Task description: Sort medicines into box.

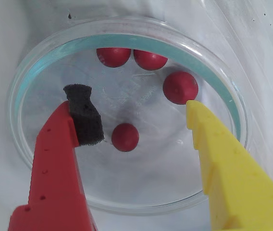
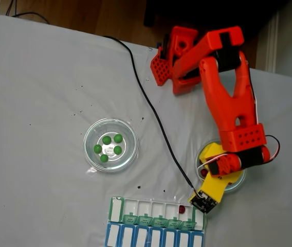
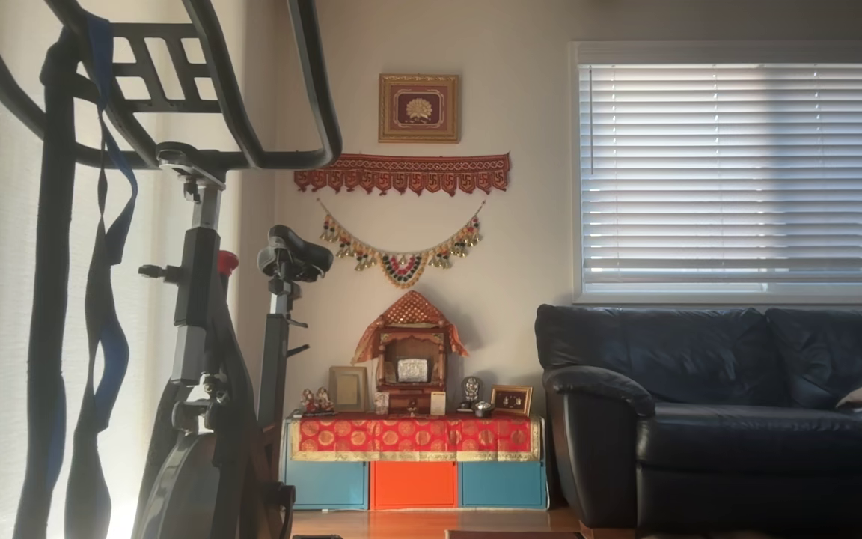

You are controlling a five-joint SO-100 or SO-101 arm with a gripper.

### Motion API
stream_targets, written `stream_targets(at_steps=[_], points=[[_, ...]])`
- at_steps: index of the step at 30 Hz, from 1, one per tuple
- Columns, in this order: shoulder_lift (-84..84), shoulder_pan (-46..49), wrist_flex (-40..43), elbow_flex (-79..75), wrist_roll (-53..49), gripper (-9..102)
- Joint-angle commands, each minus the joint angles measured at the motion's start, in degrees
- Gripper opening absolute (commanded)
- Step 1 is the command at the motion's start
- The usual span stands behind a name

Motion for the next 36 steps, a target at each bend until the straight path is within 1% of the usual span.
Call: stream_targets(at_steps=[1,13,23,36], points=[[2.2,0.2,0.6,-1.3,-1.2,31],[-2.4,-1.2,-0.3,-0.8,-2.4,23],[-3.2,-0.9,-0.8,-0.6,-3.8,24],[-2.9,0.8,-4.8,1.0,-6.8,22]])
